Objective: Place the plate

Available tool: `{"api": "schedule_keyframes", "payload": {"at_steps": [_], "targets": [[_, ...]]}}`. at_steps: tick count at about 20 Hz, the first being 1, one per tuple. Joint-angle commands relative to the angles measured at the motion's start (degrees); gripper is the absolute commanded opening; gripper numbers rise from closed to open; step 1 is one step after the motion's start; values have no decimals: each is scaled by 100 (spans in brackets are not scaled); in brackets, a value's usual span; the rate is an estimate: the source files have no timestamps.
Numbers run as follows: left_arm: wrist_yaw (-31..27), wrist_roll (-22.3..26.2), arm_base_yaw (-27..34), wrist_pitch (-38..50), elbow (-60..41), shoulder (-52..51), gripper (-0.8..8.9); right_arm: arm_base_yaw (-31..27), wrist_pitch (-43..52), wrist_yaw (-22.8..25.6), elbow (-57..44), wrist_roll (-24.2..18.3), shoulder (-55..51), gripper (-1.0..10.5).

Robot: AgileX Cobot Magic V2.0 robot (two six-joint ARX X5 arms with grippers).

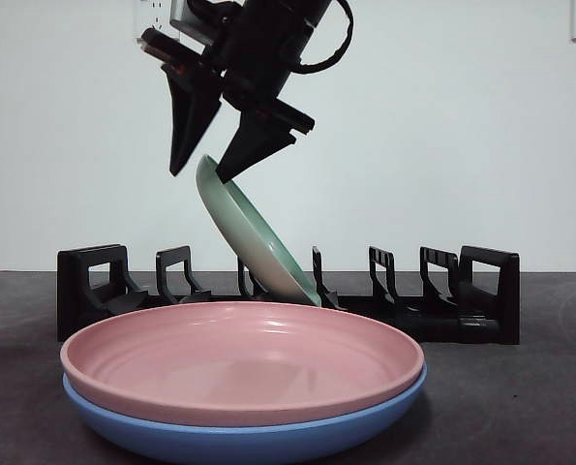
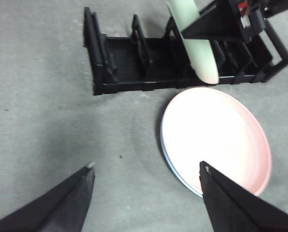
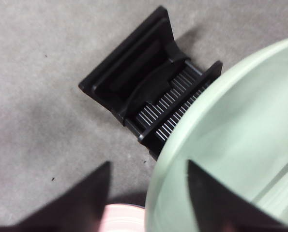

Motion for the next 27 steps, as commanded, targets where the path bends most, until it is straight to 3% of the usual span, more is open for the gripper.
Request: {"api": "schedule_keyframes", "payload": {"at_steps": [1, 3, 11, 17, 20, 27], "targets": [[-48, -17, -11, 66, 94, 9, 345, 68, 66, 22, 155, 63, 103, 91], [-50, -17, -11, 101, 94, 9, 345, 68, 57, 22, 157, 63, 103, 20], [-48, -20, -11, 302, 94, 9, 345, 68, -533, -44, 562, 164, 92, 13], [-48, 0, -11, 492, 94, 9, 345, 96, -1294, -245, 1458, -68, 92, 13], [-50, 26, -11, 492, 94, 9, 345, 219, -1613, -212, 1784, -396, 81, 13], [-52, 39, -11, 490, 94, 9, 344, 678, -1381, 0, 1620, -671, -363, 13]]}}
